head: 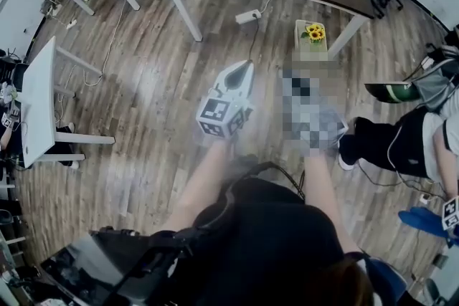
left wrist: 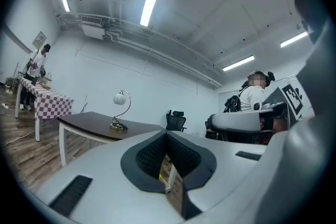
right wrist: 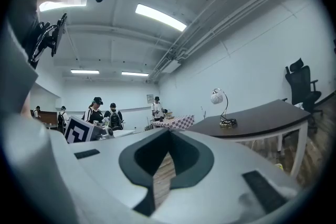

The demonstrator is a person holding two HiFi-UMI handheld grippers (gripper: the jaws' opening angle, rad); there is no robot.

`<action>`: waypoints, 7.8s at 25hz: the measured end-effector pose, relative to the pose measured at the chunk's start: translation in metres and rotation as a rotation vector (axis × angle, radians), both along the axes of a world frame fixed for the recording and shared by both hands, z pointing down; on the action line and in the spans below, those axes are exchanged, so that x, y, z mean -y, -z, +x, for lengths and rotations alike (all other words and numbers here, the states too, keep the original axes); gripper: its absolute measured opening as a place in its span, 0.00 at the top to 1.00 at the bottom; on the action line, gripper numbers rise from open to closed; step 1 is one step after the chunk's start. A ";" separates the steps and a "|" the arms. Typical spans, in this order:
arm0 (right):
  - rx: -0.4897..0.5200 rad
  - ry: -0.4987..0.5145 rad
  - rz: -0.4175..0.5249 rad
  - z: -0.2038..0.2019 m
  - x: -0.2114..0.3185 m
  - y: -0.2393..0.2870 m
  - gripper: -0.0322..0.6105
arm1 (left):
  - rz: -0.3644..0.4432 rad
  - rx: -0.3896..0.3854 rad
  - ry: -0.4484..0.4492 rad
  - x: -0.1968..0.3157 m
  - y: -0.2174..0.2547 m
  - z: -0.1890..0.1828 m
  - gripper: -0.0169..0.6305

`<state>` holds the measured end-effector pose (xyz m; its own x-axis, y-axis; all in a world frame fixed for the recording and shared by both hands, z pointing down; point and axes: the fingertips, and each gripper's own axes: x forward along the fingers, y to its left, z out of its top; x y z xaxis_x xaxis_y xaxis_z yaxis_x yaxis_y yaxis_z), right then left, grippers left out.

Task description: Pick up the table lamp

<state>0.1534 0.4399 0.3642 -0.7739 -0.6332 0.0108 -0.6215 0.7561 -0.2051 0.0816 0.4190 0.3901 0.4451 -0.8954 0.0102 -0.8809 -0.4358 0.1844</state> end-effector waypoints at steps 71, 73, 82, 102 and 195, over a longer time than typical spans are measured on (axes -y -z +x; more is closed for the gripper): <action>0.063 0.154 -0.087 -0.101 0.418 -0.038 0.95 | -0.035 -0.019 0.130 0.407 -0.043 -0.092 0.97; 0.061 0.137 -0.088 -0.104 0.430 -0.039 0.95 | -0.033 -0.022 0.101 0.421 -0.044 -0.091 0.97; 0.057 0.020 -0.088 -0.123 0.497 -0.034 0.95 | -0.044 -0.035 -0.010 0.496 -0.038 -0.106 0.97; 0.051 -0.137 -0.152 -0.159 0.594 -0.058 0.95 | -0.094 -0.051 -0.179 0.605 -0.056 -0.133 0.97; -0.023 -0.228 0.138 -0.087 0.709 0.058 0.77 | -0.268 0.189 -0.325 0.774 -0.169 -0.132 0.91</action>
